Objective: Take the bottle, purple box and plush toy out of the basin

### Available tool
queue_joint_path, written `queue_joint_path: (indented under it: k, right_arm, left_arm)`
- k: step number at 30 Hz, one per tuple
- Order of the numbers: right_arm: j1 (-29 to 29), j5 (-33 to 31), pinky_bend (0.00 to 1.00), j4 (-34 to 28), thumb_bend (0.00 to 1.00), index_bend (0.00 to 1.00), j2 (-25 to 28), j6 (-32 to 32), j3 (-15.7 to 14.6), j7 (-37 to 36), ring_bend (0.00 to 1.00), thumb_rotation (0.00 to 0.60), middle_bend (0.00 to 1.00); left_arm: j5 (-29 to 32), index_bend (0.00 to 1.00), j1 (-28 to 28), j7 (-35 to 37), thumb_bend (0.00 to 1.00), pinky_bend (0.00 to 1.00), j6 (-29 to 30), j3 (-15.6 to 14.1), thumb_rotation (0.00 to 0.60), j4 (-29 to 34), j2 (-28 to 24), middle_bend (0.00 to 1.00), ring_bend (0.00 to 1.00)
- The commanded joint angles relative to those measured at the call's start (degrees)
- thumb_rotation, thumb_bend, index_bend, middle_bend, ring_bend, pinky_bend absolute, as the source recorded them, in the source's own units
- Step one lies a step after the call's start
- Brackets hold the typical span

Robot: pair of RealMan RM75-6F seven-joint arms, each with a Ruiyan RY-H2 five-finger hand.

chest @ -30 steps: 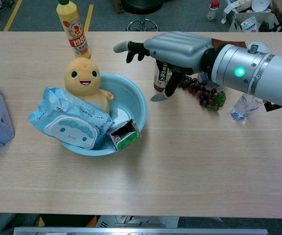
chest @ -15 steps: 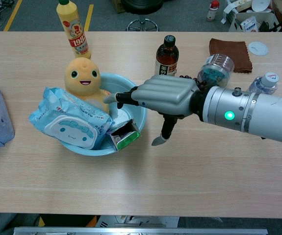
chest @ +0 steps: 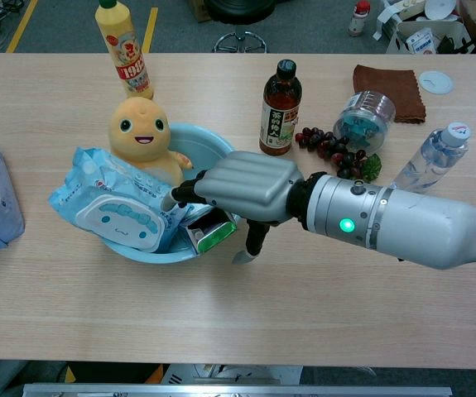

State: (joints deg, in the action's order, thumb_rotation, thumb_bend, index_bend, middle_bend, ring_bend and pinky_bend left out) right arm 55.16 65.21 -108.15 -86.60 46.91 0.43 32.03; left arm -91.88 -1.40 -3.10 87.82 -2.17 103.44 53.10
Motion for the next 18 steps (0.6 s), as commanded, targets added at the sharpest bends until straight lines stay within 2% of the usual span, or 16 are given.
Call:
queue_joint_path:
  k: [1, 5, 11, 14, 18]
  right_arm:
    - [0.50, -1.35, 0.49, 1.37, 0.12, 0.23, -1.76, 0.31, 0.01, 1.79, 0.29, 0.600, 0.28]
    - [0.57, -2.72, 0.51, 2.71, 0.16, 0.27, -3.67, 1.33, 0.52, 2.77, 0.31, 0.600, 0.31]
    - [0.70, -3.30, 0.60, 4.97, 0.33, 0.41, -6.02, 2.97, 1.03, 4.51, 0.39, 0.600, 0.37]
    - [0.76, -3.56, 0.68, 5.89, 0.40, 0.51, -6.97, 3.39, 1.25, 4.99, 0.46, 0.600, 0.44]
    - [0.63, -4.00, 0.81, 6.76, 0.46, 0.61, -7.70, 3.82, 1.86, 4.52, 0.55, 0.600, 0.51]
  left_arm:
    - [0.00, 0.01, 0.13, 0.28, 0.28, 0.13, 0.14, -0.01, 0.600, -0.23, 0.03, 0.10, 0.10]
    - [0.08, 0.01, 0.32, 0.77, 0.28, 0.13, 0.32, -0.01, 0.600, -0.60, -0.05, 0.10, 0.10]
    - [0.09, 0.01, 0.53, 1.35, 0.28, 0.13, 0.53, 0.01, 0.600, -1.02, -0.08, 0.10, 0.10]
    - [0.14, 0.01, 0.53, 1.43, 0.28, 0.13, 0.44, 0.03, 0.600, -1.13, -0.03, 0.10, 0.10]
    - [0.20, 0.01, 0.67, 1.62, 0.28, 0.13, 0.64, 0.09, 0.600, -1.24, -0.09, 0.10, 0.10]
